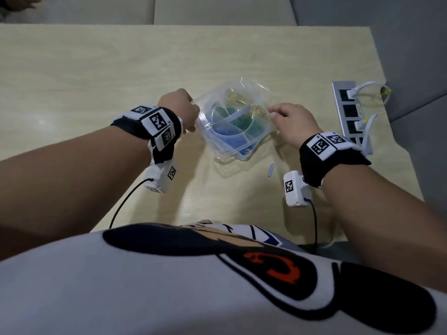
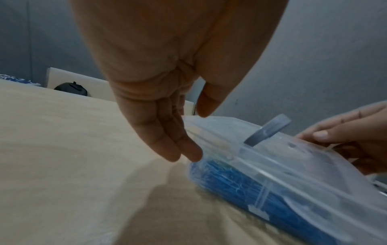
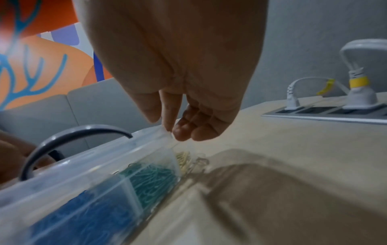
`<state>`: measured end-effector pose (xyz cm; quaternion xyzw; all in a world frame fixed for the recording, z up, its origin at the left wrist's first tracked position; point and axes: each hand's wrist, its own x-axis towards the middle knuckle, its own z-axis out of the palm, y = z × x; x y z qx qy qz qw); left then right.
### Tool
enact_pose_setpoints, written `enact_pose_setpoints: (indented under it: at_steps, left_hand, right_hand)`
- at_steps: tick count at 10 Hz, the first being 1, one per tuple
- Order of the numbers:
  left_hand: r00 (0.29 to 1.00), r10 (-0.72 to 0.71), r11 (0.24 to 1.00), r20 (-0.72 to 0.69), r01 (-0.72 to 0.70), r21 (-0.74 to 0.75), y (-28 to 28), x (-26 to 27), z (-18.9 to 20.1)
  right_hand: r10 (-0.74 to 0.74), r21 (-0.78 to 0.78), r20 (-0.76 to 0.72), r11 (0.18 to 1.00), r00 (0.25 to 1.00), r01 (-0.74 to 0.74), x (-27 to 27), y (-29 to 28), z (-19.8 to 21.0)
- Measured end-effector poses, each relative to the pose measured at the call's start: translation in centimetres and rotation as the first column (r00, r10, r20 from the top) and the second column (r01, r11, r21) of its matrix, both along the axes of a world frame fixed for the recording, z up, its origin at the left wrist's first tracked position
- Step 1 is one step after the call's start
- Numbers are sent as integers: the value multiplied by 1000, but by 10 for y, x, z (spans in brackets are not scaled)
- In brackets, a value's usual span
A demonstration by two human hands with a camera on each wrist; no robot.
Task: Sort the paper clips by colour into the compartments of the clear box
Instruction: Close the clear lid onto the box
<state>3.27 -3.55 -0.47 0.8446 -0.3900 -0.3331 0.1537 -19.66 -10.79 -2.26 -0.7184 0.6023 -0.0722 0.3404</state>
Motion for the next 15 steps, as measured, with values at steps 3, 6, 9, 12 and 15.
enact_pose_setpoints:
  at_steps: [3, 6, 9, 12, 15]
  left_hand:
    - [989, 141, 990, -54, -141, 8, -5, -2, 7]
    - [941, 290, 953, -173, -300, -37, -3, 8, 16]
    - [748, 489, 845, -448, -533, 32, -5, 27, 26]
    - [796, 488, 848, -358, -529, -19, -12, 43, 26]
    - [809, 421, 837, -410, -520, -168, -21, 57, 24]
  right_hand:
    - [246, 268, -521, 956, 818, -117, -17, 42, 11]
    - [319, 211, -540, 947, 779, -241, -9, 65, 3]
    - [221, -158, -79, 960, 972, -231, 12, 55, 18]
    - [418, -210, -394, 826, 819, -523, -10, 38, -3]
    - [151, -408, -220, 883, 964, -232, -18, 18, 7]
